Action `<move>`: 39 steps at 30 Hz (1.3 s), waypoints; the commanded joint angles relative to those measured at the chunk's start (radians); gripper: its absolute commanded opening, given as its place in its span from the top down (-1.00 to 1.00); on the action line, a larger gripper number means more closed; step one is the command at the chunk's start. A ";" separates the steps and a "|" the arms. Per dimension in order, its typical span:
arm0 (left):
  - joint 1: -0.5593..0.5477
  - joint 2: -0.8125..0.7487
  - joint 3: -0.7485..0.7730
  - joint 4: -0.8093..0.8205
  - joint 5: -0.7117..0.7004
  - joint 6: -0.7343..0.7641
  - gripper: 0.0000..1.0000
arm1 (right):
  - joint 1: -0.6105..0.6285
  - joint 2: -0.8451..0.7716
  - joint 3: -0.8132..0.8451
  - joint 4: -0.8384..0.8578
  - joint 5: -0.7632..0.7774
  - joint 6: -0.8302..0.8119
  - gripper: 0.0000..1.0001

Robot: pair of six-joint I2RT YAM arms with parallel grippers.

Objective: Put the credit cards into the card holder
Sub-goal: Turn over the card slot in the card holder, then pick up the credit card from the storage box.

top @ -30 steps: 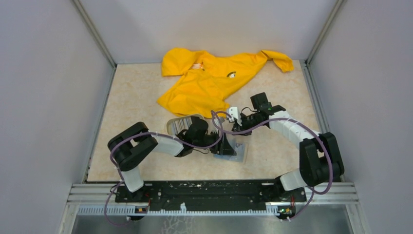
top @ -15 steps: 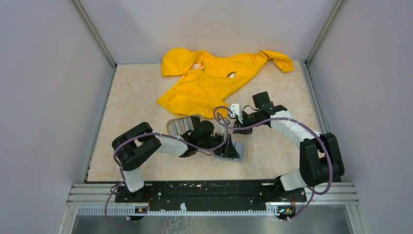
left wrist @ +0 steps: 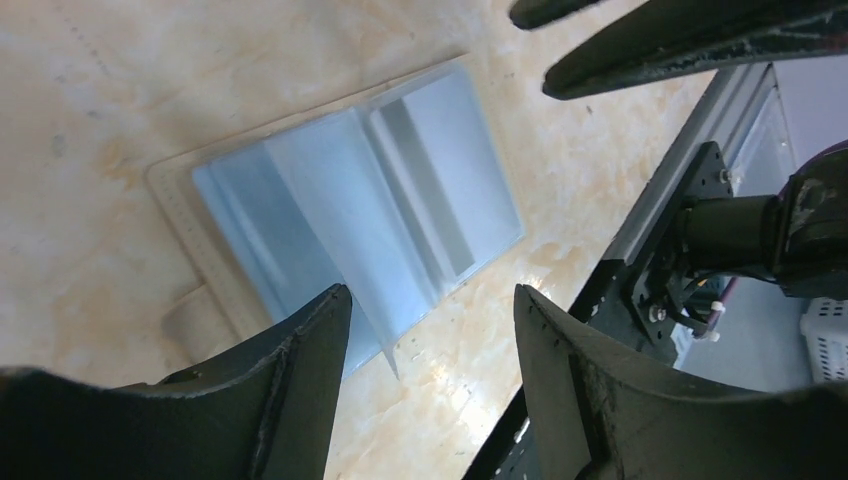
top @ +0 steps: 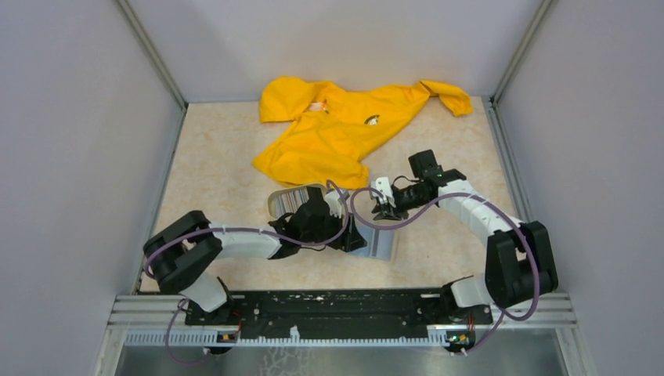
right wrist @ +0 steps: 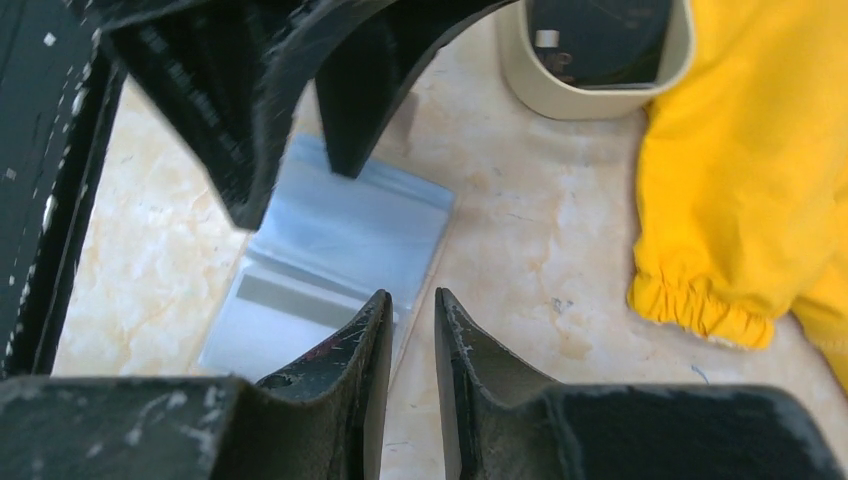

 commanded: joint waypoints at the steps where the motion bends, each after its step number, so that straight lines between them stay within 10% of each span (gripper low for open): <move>1: -0.006 -0.071 -0.044 0.002 -0.074 0.044 -0.33 | -0.006 0.018 0.017 -0.191 -0.084 -0.332 0.55; 13: -0.006 -0.287 -0.175 0.007 -0.218 0.088 -0.32 | 0.047 0.079 -0.021 -0.164 0.002 -0.406 0.74; 39: 0.011 -0.519 -0.239 -0.198 -0.497 0.097 -0.41 | 0.371 0.154 -0.024 0.236 0.302 0.148 0.84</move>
